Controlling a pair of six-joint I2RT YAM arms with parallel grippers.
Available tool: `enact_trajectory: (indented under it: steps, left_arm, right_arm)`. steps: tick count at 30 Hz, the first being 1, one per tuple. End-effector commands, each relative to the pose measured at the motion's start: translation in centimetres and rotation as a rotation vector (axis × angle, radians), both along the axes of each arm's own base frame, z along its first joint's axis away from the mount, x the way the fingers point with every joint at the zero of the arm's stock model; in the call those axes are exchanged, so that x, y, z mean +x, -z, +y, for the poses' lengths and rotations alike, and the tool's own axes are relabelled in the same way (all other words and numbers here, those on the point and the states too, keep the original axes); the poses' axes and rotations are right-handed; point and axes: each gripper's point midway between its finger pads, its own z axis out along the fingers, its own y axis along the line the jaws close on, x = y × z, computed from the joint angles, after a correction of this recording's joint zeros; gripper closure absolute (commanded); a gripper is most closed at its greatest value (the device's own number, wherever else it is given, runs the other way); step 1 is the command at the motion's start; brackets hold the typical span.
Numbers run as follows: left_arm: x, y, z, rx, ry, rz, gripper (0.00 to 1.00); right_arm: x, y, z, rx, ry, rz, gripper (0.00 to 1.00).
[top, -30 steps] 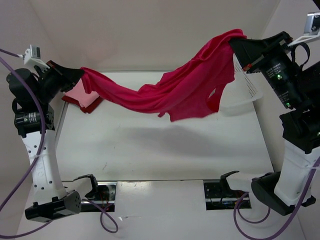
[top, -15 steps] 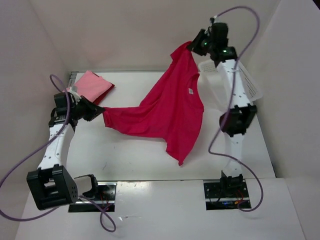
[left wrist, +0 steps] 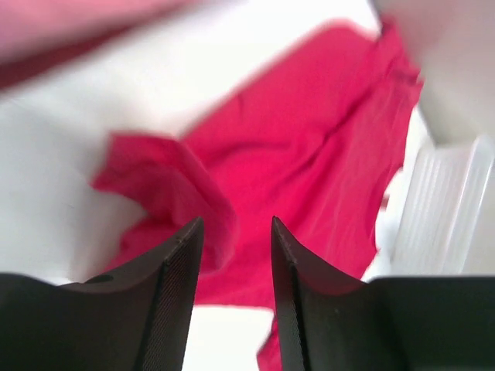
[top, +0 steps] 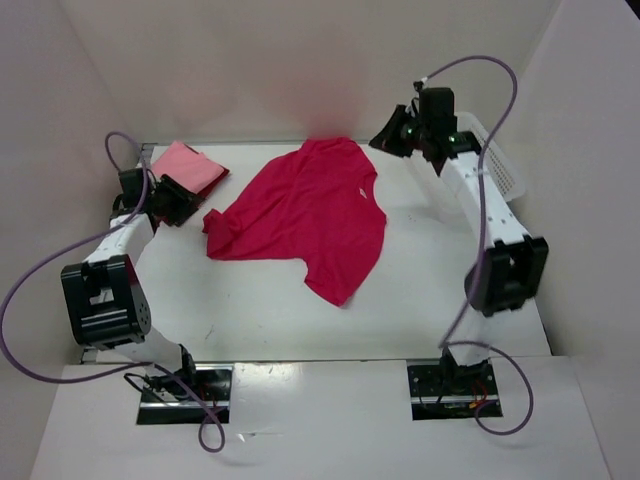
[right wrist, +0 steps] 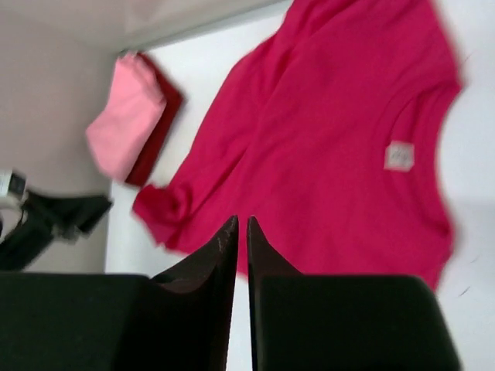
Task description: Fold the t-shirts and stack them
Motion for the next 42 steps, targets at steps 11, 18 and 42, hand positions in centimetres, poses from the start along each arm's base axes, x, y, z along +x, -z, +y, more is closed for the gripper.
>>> enact_trajectory:
  steps: [11, 18, 42]
  left_arm:
    - [-6.0, -2.1, 3.9, 0.104, -0.095, -0.081, 0.55]
    - [-7.9, -0.9, -2.0, 0.270, 0.128, -0.015, 0.52]
    - [-4.8, 5.2, -4.2, 0.448, 0.144, 0.201, 0.32]
  right_arm:
    - [-24.2, 17.6, 3.3, 0.010, -0.067, 0.378, 0.63]
    - [-29.8, 21.6, 6.1, 0.098, -0.120, 0.526, 0.46]
    - [-25.7, 21.3, -0.8, 0.000, 0.169, 0.433, 0.94]
